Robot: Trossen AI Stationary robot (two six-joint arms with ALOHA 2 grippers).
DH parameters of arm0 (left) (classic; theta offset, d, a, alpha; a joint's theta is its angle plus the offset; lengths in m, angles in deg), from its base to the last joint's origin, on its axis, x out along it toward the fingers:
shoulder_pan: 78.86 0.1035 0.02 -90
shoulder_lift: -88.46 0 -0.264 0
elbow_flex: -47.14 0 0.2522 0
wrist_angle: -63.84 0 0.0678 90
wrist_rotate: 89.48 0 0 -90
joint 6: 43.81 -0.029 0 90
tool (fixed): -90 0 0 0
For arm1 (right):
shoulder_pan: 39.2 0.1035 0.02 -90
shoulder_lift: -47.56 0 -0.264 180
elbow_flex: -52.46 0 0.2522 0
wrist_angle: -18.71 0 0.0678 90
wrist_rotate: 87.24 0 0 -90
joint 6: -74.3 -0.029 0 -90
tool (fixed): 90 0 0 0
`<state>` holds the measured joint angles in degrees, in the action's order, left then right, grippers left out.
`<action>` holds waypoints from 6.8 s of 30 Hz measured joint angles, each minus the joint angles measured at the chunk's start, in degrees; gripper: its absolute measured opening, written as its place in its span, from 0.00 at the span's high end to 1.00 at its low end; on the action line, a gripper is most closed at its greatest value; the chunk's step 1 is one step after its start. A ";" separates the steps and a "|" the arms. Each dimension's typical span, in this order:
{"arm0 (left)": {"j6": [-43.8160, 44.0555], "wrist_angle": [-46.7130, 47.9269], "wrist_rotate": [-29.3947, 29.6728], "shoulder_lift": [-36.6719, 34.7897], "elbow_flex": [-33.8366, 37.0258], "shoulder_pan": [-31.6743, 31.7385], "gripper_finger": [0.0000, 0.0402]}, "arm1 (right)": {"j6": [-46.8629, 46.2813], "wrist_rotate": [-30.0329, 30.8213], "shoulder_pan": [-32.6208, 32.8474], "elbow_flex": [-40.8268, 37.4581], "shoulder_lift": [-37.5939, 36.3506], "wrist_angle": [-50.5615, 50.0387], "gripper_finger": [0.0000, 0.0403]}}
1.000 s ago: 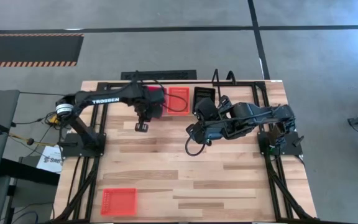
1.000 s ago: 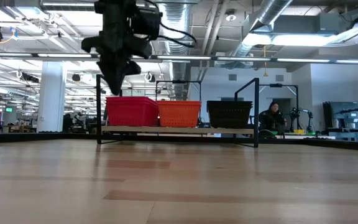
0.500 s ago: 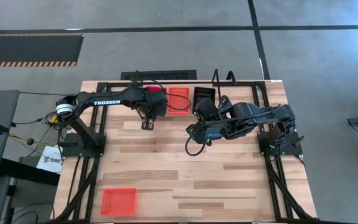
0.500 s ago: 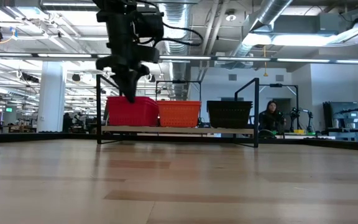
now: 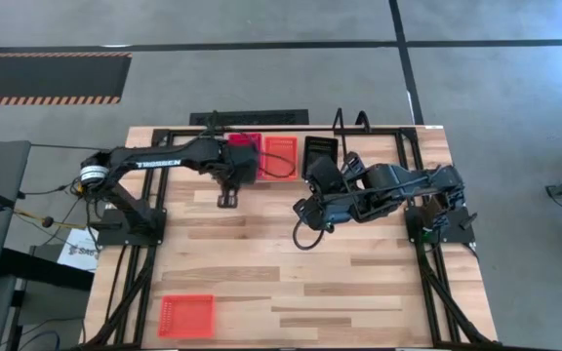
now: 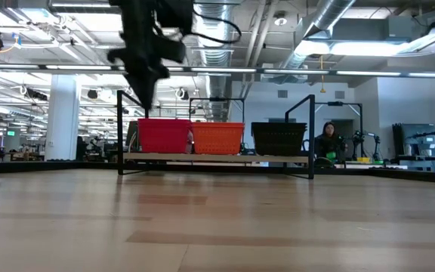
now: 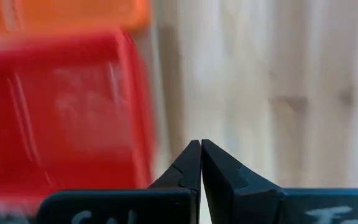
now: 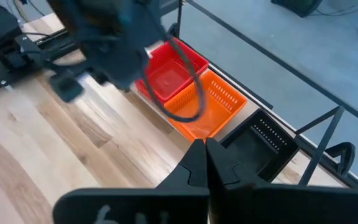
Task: Stack baskets on shelf by color
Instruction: Stack the orange bin on top of the orange bin on the shelf
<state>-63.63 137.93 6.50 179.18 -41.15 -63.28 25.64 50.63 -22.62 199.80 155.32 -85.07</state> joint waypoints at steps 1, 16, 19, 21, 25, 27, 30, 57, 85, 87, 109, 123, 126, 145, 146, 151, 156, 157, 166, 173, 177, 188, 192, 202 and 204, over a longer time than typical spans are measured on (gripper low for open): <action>3.21 3.13 0.05 -0.93 -0.64 -1.06 1.00 | 0.35 -0.01 0.06 0.00 0.00 0.01 1.00; 66.32 20.49 7.76 -21.84 -1.13 -33.32 1.00 | 7.10 -0.21 0.76 0.02 0.00 0.06 1.00; 75.96 20.68 9.87 -23.06 -1.13 -38.94 1.00 | 8.54 -0.23 0.81 0.02 0.00 0.24 1.00; 80.02 21.63 10.07 -22.98 -1.11 -41.51 1.00 | 8.98 -0.24 1.00 0.02 0.00 0.24 1.00; 78.29 21.07 7.03 -22.36 1.12 -45.35 1.00 | 10.20 -0.24 1.45 0.02 0.00 0.51 1.00; 76.83 20.74 4.26 -21.45 3.01 -47.03 1.00 | 10.35 -0.23 1.61 0.02 0.00 0.49 0.99; 75.77 20.26 0.62 -19.90 5.72 -48.98 0.98 | 10.35 -0.23 2.12 0.02 0.00 0.50 0.99; 69.29 -5.59 -13.46 4.18 12.93 -59.59 0.65 | 12.61 -1.28 2.57 0.02 0.00 0.48 0.99; 57.69 -21.60 2.90 5.95 8.36 -25.51 1.00 | 3.80 0.05 9.35 0.02 -0.35 0.02 1.00; 57.51 -23.65 1.97 5.95 8.36 -23.14 1.00 | 2.07 0.05 10.36 0.02 -0.35 0.02 1.00; 52.48 -23.99 -2.04 5.95 8.36 -15.81 1.00 | -17.59 -1.30 15.08 -0.04 10.47 -0.01 1.00; 42.24 -23.70 7.08 -5.98 2.29 -15.88 1.00 | -27.92 2.78 16.82 0.02 10.91 0.02 1.00; 40.54 -24.52 16.70 -10.55 0.80 -15.86 1.00 | -27.93 5.19 16.72 -0.04 10.99 0.02 1.00; 28.75 -29.69 29.42 -24.68 -0.12 -13.98 1.00 | 2.58 5.55 -4.04 -0.03 11.75 5.99 0.91; 28.15 -29.68 29.42 -24.68 -0.10 -13.98 1.00 | 3.05 4.03 -5.34 -0.02 11.68 7.17 0.90; 26.37 -28.78 30.71 -24.68 -0.10 -13.93 1.00 | 9.80 1.72 -8.24 1.27 11.59 13.20 0.85; 25.31 -26.83 33.19 -25.20 -0.06 -13.66 1.00 | 15.58 2.64 -7.08 1.22 10.49 17.80 0.83; 25.38 -26.84 33.36 -25.30 -0.06 -13.43 1.00 | 15.73 3.63 -6.70 1.31 10.14 18.36 0.83; 24.98 -27.72 32.83 -25.59 -0.06 -10.50 1.00 | 13.29 17.24 -1.31 1.35 7.20 20.53 0.83; 22.87 -35.06 28.95 -25.59 -0.06 -8.82 1.00 | 13.28 30.97 0.06 1.36 8.50 22.99 0.83; 21.94 -36.85 28.00 -25.59 -0.06 -8.82 1.00 | 13.15 34.58 -0.65 0.98 8.86 23.92 0.83; 19.28 -40.09 27.61 -23.71 -0.06 -8.80 1.00 | 24.00 34.28 -1.47 0.02 8.82 38.72 0.83; 14.83 -46.42 27.70 -22.06 -0.06 -8.67 1.00 | 27.78 34.24 -0.78 0.02 8.85 41.87 0.83; 14.38 -50.34 23.88 -21.33 -0.06 -7.82 1.00 | 28.21 34.48 -0.64 0.02 8.85 38.52 0.83; 14.47 -50.07 23.68 -21.31 -0.06 -7.95 1.00 | 28.21 34.50 -1.05 0.02 8.85 38.05 0.83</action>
<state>-49.16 87.86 30.18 157.87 -41.21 -71.23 53.85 85.13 -23.67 199.82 164.18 -47.01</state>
